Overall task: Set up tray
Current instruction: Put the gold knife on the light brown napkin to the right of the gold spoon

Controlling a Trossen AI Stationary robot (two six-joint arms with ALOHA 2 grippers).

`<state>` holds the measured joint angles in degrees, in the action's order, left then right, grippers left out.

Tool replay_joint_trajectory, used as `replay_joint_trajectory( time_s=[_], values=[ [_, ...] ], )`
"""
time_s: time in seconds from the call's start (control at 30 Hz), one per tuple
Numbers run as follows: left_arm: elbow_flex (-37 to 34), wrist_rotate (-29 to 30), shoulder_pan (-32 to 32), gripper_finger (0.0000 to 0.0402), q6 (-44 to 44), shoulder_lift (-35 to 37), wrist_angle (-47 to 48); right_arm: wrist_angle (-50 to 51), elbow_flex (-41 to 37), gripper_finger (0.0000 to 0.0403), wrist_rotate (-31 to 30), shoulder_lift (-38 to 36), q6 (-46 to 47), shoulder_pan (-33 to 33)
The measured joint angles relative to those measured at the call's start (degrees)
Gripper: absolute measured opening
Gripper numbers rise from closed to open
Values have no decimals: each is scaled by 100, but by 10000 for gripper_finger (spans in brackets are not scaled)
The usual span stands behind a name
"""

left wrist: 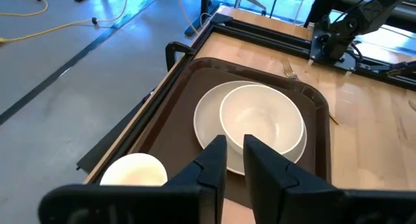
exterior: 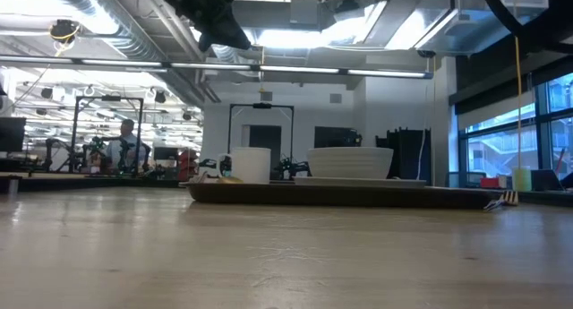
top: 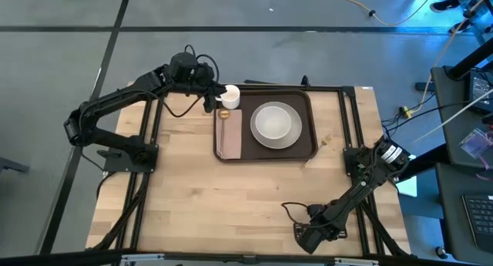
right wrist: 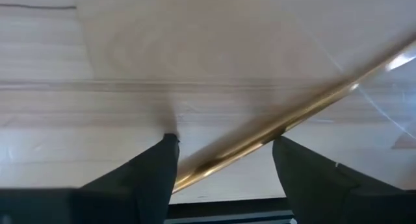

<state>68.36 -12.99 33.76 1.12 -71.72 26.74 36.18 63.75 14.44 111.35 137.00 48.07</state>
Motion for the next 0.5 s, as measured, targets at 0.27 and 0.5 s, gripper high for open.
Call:
replay_joint_trajectory(
  time_s=[0.27,0.5],
  values=[
    [0,0,0,47,-37,0,2,-109,-106,185,-87,-20,-122,-7],
    [0,2,0,47,-36,0,2,-127,-106,124,-109,-20,-211,-13]
  ],
)
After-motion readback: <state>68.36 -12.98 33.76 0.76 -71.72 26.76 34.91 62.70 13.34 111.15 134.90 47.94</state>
